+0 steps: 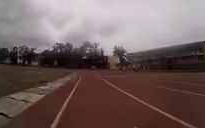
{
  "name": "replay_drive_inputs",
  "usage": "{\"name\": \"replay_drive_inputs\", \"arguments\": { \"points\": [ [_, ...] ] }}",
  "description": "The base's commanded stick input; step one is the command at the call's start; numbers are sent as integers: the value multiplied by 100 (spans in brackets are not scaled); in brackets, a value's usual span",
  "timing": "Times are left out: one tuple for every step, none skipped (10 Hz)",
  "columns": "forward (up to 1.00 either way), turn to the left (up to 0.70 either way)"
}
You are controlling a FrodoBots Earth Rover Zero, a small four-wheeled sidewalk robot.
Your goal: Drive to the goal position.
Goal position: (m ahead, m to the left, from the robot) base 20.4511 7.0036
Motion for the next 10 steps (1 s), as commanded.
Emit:
{"name": "replay_drive_inputs", "arguments": {
  "points": [
    [100,0],
    [100,0],
    [100,0],
    [100,0],
    [100,0],
    [100,0],
    [100,0],
    [100,0],
    [100,0],
    [100,0]
  ]
}}
